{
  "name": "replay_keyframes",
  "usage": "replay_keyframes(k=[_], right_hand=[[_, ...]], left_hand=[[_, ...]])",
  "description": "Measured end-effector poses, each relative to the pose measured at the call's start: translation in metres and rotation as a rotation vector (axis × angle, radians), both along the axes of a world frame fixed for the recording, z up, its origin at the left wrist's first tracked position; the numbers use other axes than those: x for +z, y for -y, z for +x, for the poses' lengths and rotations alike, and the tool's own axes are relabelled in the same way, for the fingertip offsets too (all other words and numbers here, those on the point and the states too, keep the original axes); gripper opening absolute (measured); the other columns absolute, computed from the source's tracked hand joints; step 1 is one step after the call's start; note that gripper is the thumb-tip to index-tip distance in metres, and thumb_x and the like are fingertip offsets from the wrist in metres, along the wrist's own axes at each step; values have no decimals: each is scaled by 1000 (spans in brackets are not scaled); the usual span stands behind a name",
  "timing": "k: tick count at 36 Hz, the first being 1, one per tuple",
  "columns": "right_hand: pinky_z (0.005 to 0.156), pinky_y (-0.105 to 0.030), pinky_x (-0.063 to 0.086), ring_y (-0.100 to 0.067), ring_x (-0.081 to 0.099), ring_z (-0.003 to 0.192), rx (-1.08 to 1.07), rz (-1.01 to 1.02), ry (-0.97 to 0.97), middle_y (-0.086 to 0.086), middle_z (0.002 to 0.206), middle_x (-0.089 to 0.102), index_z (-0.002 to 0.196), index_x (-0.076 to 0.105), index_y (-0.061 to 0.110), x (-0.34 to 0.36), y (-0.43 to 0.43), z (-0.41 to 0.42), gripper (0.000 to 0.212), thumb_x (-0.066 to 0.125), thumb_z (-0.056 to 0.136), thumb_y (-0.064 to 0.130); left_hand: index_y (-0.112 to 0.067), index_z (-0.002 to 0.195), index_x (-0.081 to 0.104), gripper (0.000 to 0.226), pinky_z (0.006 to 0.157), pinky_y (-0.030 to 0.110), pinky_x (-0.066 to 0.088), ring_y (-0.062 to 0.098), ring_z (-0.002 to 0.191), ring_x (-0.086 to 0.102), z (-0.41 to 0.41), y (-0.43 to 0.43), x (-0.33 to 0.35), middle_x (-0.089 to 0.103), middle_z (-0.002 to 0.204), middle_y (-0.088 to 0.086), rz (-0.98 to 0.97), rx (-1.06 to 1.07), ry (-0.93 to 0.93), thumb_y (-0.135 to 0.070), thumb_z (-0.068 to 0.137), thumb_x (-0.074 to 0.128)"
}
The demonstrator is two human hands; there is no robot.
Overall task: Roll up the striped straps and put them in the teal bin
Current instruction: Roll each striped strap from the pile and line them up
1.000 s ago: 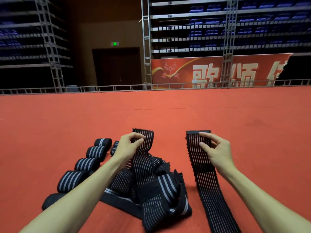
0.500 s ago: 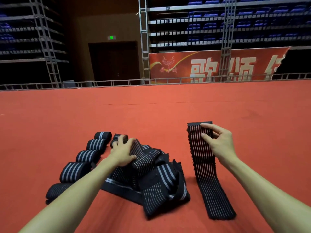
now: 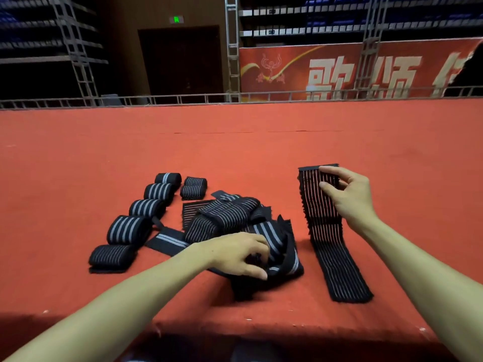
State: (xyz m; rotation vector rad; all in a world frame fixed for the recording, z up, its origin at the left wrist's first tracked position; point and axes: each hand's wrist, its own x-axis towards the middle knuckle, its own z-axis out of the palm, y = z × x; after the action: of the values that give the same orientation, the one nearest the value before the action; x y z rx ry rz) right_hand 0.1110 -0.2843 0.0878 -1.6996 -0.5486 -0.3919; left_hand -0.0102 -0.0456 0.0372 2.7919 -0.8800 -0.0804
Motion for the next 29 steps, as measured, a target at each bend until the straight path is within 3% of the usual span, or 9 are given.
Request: replay_keyframes(k=[3, 6, 11, 15, 19, 24, 29], right_hand=[[99, -49, 50, -16, 66, 101, -10, -3, 6, 6, 105, 71, 106, 71, 26, 3, 2, -1, 34, 69, 86, -1], [99, -48, 50, -15, 66, 100, -3, 5, 10, 7, 104, 71, 106, 72, 25, 6, 1, -3, 34, 69, 86, -1], [102, -46, 48, -8, 64, 98, -2, -17, 27, 10, 102, 69, 108, 72, 22, 9, 1, -9, 33, 69, 86, -2], [99, -50, 50, -16, 65, 105, -4, -15, 33, 5, 106, 71, 107, 73, 23, 10, 2, -8, 32, 69, 86, -1], [101, -48, 48, -13, 63, 103, -2, -6, 59, 8, 103, 69, 106, 73, 20, 18, 1, -11, 32, 68, 86, -3], [103, -46, 47, -14, 63, 107, 3, 3, 66, 12, 102, 69, 106, 73, 21, 27, 1, -12, 31, 69, 86, -3], [102, -30, 43, -10, 61, 111, 20, -2, 84, 8, 107, 69, 107, 73, 20, 30, 0, -15, 30, 68, 86, -2]], left_hand=[[-11, 90, 62, 41, 86, 29, 40, 19, 100, 46, -1, -1, 4, 55, 105, 3, 113, -5, 59, -49, 82, 74], [-11, 81, 67, 31, 89, 29, 38, 22, 102, 41, 1, -9, 14, 54, 105, 1, 182, -23, 122, -41, 82, 76], [-11, 87, 63, 20, 91, 30, 38, 19, 104, 41, 0, -23, 40, 56, 97, -1, 173, 68, 63, -30, 89, 69], [-18, 86, 52, 16, 89, 31, 39, 14, 104, 40, -3, -33, 64, 52, 89, -8, 129, 142, 45, -25, 94, 63], [-19, 85, 49, 16, 84, 32, 39, 13, 93, 43, -7, -39, 93, 50, 86, -9, 51, 202, 106, -21, 95, 62], [-23, 71, 37, 35, 61, 27, 31, 7, 63, 35, -8, -41, 118, 41, 70, -7, -104, 272, 107, -16, 93, 63], [-18, 73, 35, 33, 59, 31, 28, 10, 62, 28, -9, -38, 120, 36, 69, -5, -200, 310, 126, -11, 92, 59]])
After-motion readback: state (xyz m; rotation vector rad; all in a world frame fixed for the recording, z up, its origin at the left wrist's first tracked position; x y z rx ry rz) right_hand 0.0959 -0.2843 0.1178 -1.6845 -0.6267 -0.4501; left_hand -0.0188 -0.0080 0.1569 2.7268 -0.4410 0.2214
